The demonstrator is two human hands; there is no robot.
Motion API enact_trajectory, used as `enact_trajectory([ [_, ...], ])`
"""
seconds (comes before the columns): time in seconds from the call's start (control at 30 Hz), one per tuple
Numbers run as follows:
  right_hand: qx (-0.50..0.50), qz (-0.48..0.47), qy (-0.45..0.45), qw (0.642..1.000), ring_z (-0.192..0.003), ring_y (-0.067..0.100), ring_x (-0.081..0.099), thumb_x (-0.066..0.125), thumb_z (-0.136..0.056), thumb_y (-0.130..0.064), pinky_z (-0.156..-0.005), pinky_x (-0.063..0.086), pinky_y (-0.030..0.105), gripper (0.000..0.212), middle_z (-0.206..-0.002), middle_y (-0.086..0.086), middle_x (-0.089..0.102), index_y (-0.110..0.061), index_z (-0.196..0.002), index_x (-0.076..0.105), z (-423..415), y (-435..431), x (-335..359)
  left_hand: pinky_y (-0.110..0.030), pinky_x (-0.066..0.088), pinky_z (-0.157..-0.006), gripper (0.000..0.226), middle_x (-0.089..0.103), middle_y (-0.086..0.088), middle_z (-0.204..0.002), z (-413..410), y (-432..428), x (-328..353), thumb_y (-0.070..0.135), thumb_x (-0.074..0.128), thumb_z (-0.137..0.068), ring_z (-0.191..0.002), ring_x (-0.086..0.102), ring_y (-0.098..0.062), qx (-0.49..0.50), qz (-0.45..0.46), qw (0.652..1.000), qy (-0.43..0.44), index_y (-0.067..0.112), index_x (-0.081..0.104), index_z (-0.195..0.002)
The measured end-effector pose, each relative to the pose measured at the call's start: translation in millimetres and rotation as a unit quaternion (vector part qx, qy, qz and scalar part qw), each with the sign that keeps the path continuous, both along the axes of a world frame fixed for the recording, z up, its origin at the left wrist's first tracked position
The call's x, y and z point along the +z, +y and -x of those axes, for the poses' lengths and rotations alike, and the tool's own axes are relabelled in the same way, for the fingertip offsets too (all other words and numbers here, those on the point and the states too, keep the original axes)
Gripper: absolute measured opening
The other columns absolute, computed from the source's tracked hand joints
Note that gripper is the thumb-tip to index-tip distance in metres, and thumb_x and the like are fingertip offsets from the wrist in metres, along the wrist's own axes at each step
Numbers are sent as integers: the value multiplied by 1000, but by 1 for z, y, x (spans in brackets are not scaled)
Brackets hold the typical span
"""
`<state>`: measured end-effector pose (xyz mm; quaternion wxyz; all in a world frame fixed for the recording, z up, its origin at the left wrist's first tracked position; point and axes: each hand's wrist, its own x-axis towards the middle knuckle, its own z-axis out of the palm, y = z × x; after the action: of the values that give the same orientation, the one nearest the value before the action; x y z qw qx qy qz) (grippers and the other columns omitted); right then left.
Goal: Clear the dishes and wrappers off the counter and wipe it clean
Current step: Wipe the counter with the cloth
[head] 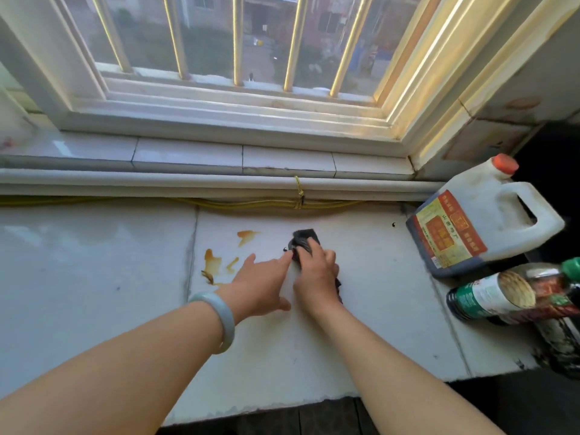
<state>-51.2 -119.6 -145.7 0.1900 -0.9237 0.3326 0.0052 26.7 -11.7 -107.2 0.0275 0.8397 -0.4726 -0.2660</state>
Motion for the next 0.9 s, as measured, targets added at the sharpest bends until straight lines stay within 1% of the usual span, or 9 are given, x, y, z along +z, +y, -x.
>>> enact_trajectory([
  [0.13,19,-25,-25,999,-127,28,28,45,-82,3,-100,26,28,60,-157,-1,23,-20,-138,48,-8,35,-7,-37,24,-114,86,32,-2,-156,-49,50,11,48,64,-86,-139,35,-26,58,38,997,-20,24,17,-153],
  [0.2,40,-56,-80,994,-120,34,39,41,-78,4,-99,29,25,60,-149,6,39,-14,-133,56,-9,41,-9,-45,24,-115,98,20,-3,-160,-76,79,11,56,68,-79,-144,25,-24,92,-5,995,-43,25,13,-154],
  [0.3,-45,-35,-154,986,-107,40,53,40,-71,6,-87,27,22,56,-133,14,56,-6,-118,67,1,17,-11,-58,20,-113,124,-3,-4,-163,-113,118,6,67,73,-65,-149,1,-28,170,-95,980,-30,29,-3,-154],
  [0.4,-146,11,-101,984,-111,40,41,41,-79,9,-95,33,36,55,-144,14,45,-9,-127,60,13,-4,-9,-60,15,-116,140,-20,-6,-161,-132,147,-7,68,78,-57,-147,-16,-36,165,-178,970,5,31,-17,-152],
  [0.47,-166,14,-60,984,-118,37,34,41,-81,9,-99,32,38,57,-150,11,36,-11,-133,55,7,10,-10,-59,14,-117,146,-28,-7,-158,-133,153,-18,65,82,-54,-144,-25,-37,155,-202,967,17,29,-22,-150],
  [0.6,-107,11,-72,992,-117,38,37,45,-78,9,-96,34,39,59,-150,12,36,-10,-133,55,-27,81,-17,-64,18,-113,146,-33,-5,-156,-131,153,-17,61,83,-55,-143,-28,-36,160,-202,966,28,30,-23,-149],
  [0.73,-30,-41,-97,994,-117,36,39,46,-72,10,-98,37,38,64,-148,11,39,-10,-132,56,-49,138,-19,-67,20,-111,140,-32,-2,-157,-128,153,-9,58,83,-60,-145,-25,-33,167,-198,965,36,32,-21,-150],
  [0.8,-4,-67,-135,989,-112,32,39,44,-73,13,-101,38,38,64,-144,9,43,-8,-132,57,-54,134,-14,-68,19,-110,139,-32,-2,-157,-127,154,-9,57,83,-61,-145,-25,-34,167,-194,966,37,31,-21,-150],
  [0.9,-42,-43,-155,986,-111,32,39,43,-79,14,-99,38,36,59,-141,10,46,-8,-132,57,-63,84,-4,-69,20,-109,139,-31,-3,-157,-129,153,-9,56,83,-61,-145,-25,-35,162,-194,967,43,30,-20,-151],
])
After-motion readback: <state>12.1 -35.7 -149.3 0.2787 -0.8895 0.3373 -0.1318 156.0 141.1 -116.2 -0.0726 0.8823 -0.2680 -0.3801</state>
